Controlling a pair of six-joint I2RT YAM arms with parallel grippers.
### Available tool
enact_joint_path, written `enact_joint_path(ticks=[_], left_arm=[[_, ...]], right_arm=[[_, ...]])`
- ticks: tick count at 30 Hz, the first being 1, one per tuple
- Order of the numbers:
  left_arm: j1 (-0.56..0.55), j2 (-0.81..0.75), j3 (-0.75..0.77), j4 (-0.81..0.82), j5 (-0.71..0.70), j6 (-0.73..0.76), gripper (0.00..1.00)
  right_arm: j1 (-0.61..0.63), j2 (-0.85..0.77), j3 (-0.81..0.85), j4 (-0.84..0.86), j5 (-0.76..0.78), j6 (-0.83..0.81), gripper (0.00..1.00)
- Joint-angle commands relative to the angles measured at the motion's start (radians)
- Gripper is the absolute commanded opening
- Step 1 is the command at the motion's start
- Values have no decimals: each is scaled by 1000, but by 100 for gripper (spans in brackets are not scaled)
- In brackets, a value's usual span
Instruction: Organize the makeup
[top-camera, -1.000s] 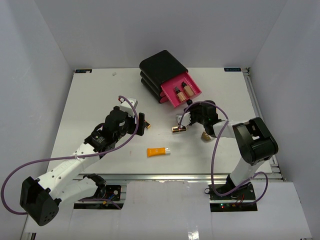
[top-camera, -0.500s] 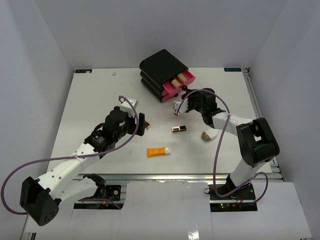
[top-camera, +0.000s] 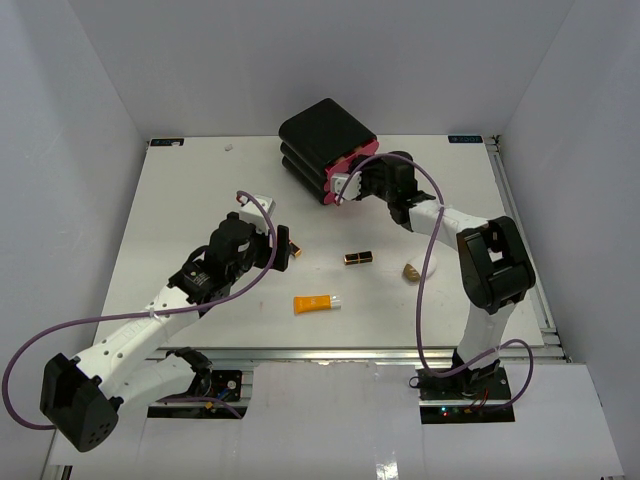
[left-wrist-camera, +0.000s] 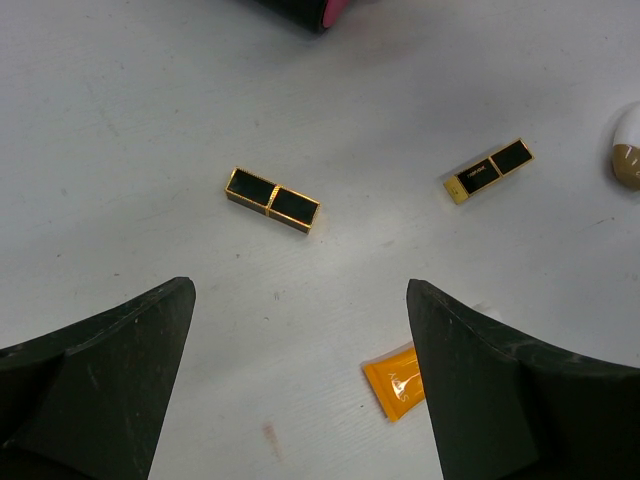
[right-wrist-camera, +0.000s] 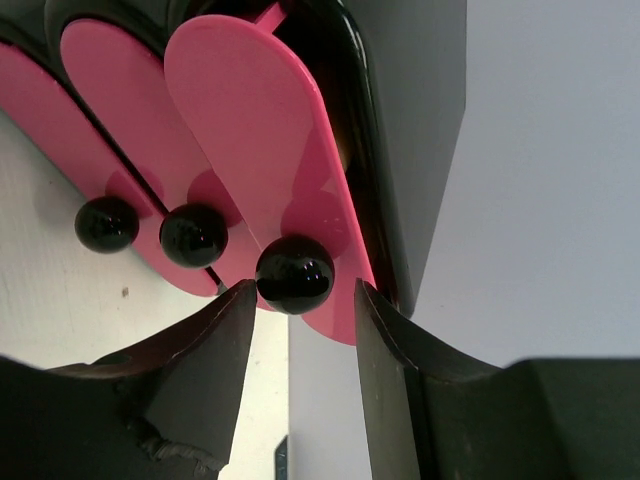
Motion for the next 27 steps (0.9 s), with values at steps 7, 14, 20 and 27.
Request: enact_joint_path(ticks=[7,14,20,27], left_arm=[[7,-3,-2,17,11,-2,98],[7,-3,-3,17,7,-2,98],[10,0,-2,17,8,-2,98],[10,-13,-1,17,15,-2,98]], right_arm=[[2,37,157,-39,-22,264,56],[5,76,249,-109,-47,397,57],[3,74,264,-129,-69,464,57],[-15,-50,188,-151,-94,573,57]])
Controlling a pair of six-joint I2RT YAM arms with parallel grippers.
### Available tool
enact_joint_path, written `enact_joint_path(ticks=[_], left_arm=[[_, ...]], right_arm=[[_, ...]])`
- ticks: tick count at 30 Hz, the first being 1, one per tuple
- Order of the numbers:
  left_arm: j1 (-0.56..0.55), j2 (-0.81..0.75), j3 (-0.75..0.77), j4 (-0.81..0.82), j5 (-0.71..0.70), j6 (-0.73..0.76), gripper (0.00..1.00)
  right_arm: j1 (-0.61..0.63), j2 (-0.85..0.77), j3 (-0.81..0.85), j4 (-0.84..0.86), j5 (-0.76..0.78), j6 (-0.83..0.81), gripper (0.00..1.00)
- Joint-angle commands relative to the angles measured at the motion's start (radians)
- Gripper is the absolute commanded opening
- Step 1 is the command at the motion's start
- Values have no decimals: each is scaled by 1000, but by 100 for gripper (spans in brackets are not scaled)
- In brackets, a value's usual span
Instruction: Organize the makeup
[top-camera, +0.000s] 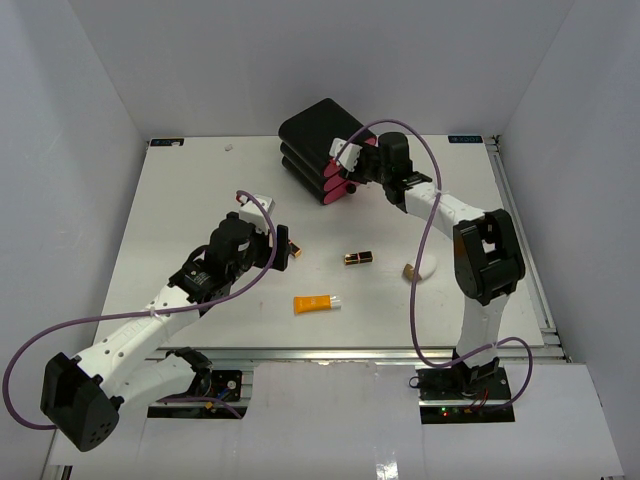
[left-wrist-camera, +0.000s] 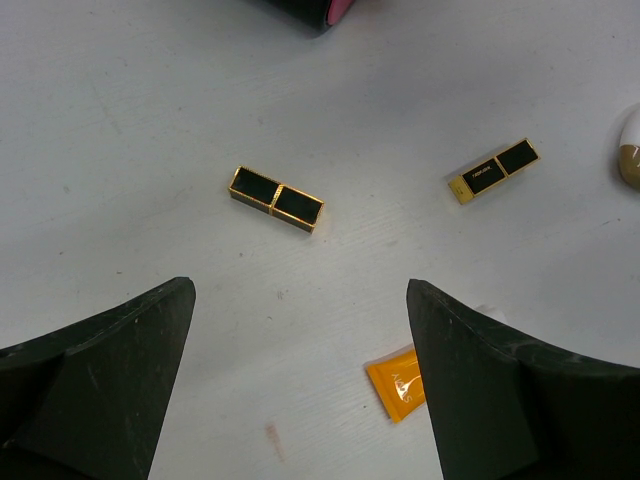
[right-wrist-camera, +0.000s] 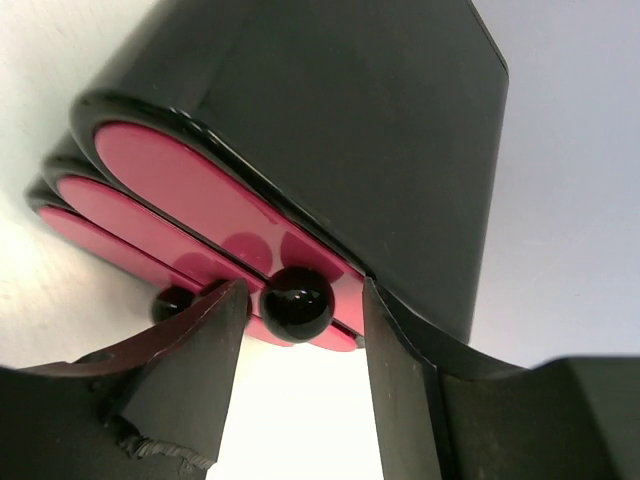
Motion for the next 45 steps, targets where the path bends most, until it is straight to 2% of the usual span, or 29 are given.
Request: enact_joint_path(ticks=[1,5,10,20,33,45], left_arm=[[6,-21,0,17,17,-2,98],[6,-29,0,18,23,-2,98],[6,-37,0,16,26,-3,98],[9,-36,0,16,21,-5,98],[35,-25,0,17,28,-3,98],[47,0,3,17,44,0,98]], right_arm=[[-16,-142,-31,5,-55,145,57],[-48,-237,-81,-31,-105,251,60],[-106,-280,-116,-79,-150,430,71],[-253,-99,-52,-63,-443,907,74],[-262,208,168,-16,-528,1199,76],[-259,329,264,58,-563,1339,74]])
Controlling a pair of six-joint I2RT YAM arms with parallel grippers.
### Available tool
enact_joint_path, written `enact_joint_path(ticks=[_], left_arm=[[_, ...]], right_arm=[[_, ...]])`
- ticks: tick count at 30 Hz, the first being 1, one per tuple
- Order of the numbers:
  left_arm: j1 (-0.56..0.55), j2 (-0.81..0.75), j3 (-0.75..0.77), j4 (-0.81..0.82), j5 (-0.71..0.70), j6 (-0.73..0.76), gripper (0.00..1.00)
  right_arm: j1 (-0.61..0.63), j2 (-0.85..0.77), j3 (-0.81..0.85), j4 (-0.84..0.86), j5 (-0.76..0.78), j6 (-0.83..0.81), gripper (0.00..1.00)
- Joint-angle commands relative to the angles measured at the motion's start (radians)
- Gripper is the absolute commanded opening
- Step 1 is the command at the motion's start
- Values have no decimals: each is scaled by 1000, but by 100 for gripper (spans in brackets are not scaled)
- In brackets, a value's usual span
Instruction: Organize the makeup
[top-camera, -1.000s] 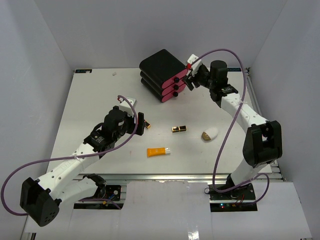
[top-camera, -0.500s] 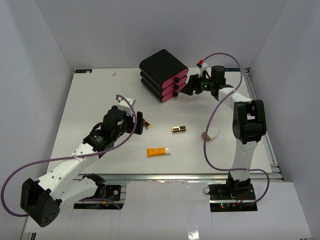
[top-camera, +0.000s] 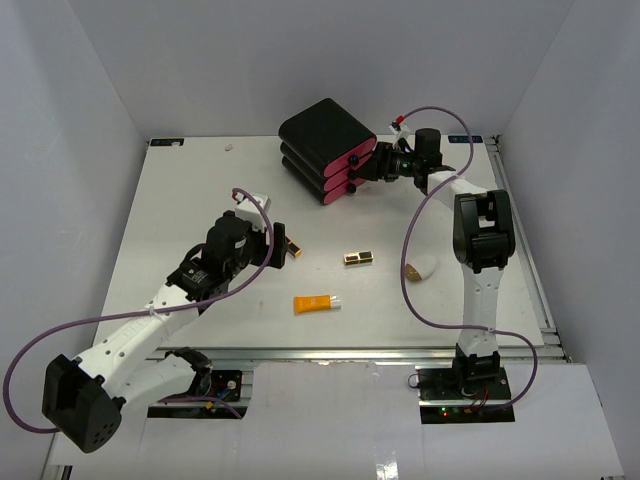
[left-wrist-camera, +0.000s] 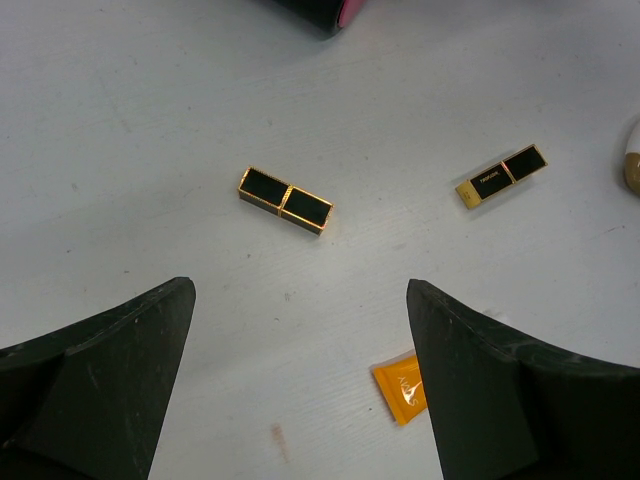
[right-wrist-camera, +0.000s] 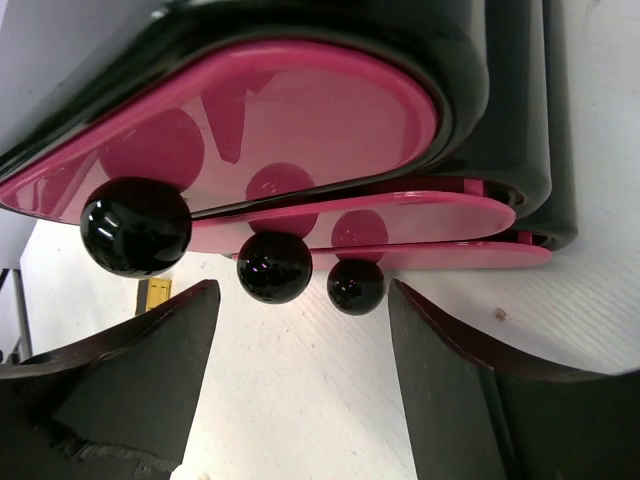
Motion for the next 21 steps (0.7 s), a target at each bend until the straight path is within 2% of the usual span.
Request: enact_joint_path(ticks=[1,9,21], left_arm=[[11,4,3,17,23,0,98],[15,10,3,20,27,-2,98],[20,15,3,20,34,-3,98]], right_arm=[[3,18,53,70,-38,76,74],[19,48,66,114,-41,125,70],[28,48,29,174,-37,209,53]])
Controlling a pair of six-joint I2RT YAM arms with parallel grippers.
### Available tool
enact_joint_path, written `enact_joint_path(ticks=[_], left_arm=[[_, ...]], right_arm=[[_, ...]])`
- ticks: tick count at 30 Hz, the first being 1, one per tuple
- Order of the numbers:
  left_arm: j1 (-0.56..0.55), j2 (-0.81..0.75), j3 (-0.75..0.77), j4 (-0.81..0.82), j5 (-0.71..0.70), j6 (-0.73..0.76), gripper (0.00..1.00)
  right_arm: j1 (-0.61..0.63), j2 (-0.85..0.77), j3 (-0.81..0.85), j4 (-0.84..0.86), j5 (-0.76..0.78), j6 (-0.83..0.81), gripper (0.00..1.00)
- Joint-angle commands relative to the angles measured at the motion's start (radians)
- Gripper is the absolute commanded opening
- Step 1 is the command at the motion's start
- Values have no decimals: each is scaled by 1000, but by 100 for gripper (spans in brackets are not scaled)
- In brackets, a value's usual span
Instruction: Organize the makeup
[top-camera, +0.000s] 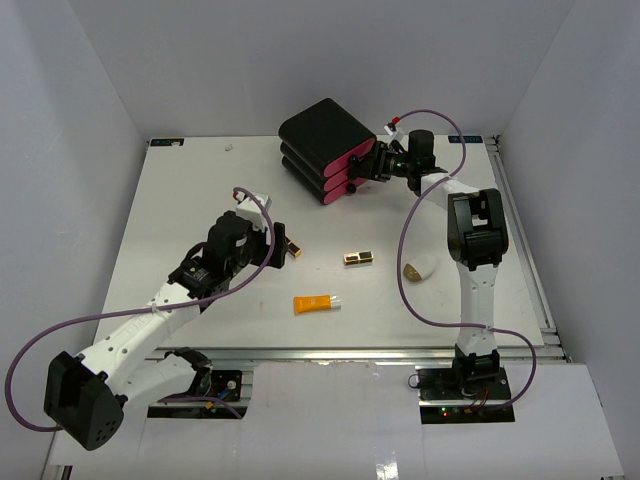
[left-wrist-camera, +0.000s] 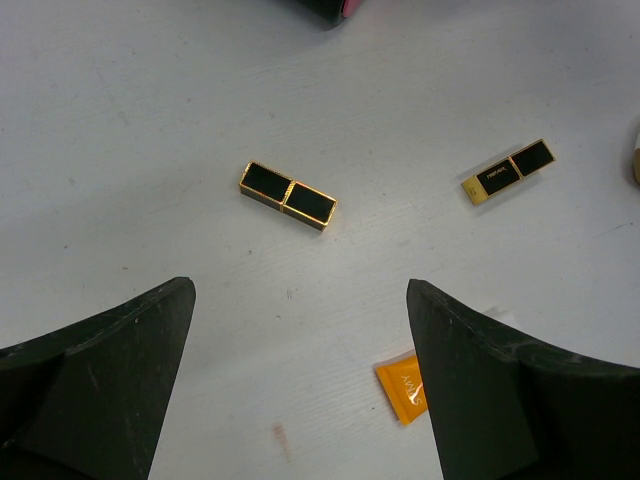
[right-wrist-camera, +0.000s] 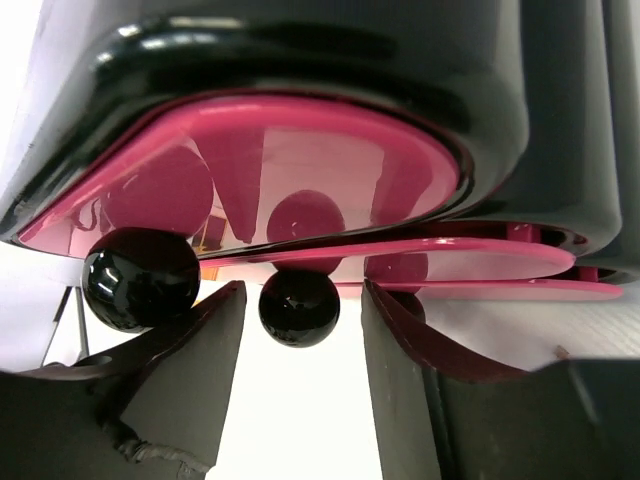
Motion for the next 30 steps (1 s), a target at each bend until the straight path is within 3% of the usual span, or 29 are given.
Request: enact_joint_path(ticks=[1,10,23,30], left_arm=[[9,-6,3,20,21,-3,98],[9,-10,3,20,23,-4,98],[9,-3,0,22,26,-7,98],[12,0,0,25,32,-5,98]], right_arm=[[3,-9,2,72,-13,38,51],[1,-38,-45,72,-13,29,39],[8,-16,-33,40,7,9,53],[10,-13,-24,42,10,8,43]])
